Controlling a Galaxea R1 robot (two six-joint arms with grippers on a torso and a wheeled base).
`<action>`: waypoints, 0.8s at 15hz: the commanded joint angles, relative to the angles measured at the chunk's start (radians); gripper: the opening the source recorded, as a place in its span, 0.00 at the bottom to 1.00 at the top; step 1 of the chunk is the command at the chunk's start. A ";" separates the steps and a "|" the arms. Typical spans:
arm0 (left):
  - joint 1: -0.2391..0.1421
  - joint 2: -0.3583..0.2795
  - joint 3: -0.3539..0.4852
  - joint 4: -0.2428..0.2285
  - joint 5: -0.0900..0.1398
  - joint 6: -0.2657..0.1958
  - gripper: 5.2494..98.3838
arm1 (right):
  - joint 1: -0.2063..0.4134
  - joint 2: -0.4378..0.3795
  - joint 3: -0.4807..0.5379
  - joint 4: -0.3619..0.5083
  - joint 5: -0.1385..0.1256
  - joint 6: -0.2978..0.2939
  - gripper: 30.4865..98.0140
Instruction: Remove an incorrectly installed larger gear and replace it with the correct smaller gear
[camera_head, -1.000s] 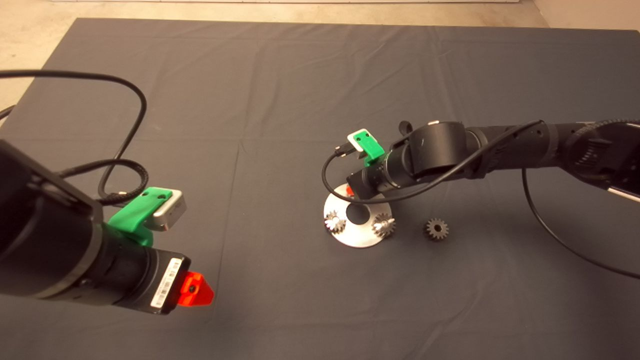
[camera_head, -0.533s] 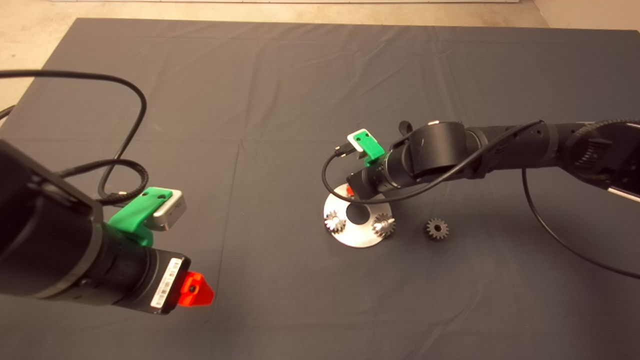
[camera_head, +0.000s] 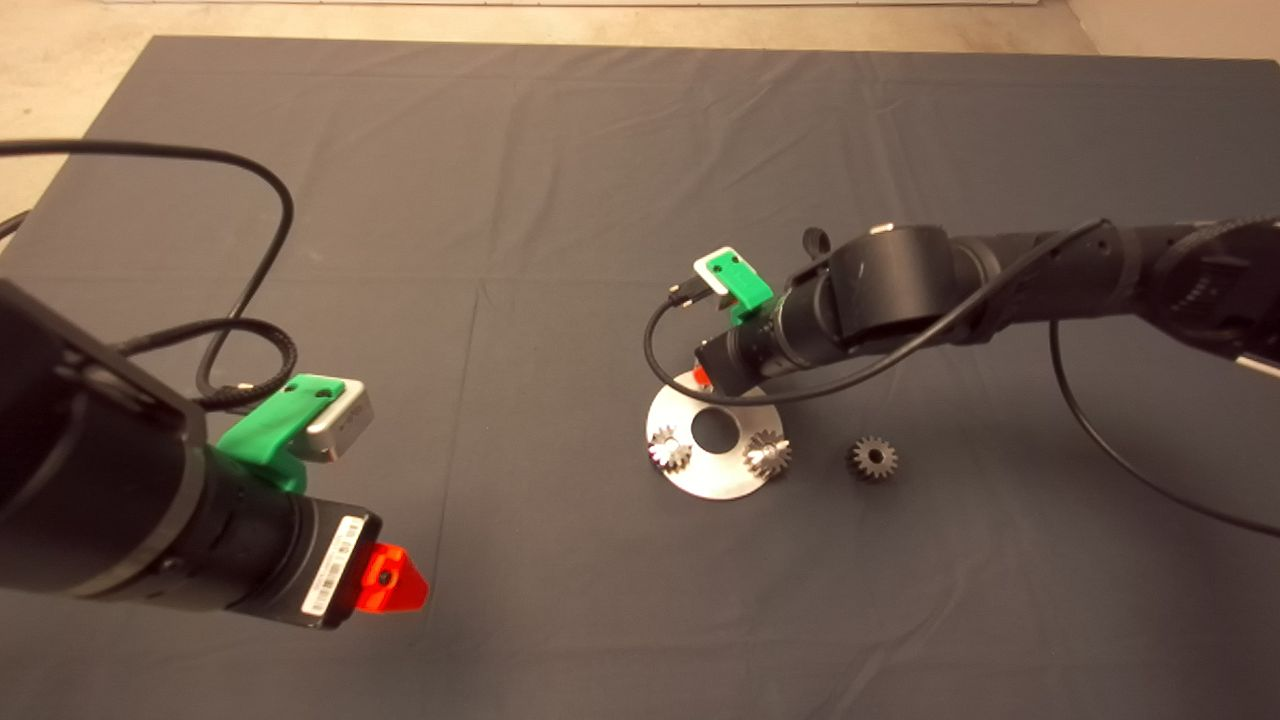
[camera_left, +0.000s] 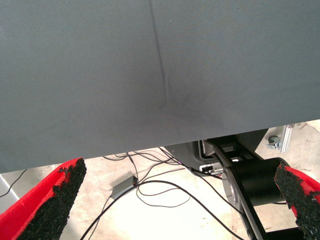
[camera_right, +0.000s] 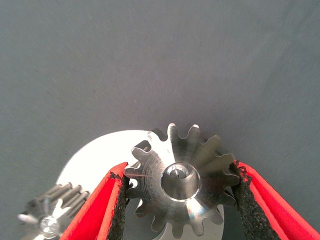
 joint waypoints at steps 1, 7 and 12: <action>-0.009 0.000 0.013 -0.012 0.001 0.001 0.99 | 0.048 -0.003 0.033 0.031 0.007 0.007 0.28; -0.009 0.000 0.013 -0.012 0.000 0.000 0.99 | 0.055 -0.077 0.028 0.037 -0.083 0.007 0.28; -0.007 0.000 0.013 -0.011 0.000 0.000 0.99 | 0.052 -0.186 0.030 0.037 -0.086 0.007 0.28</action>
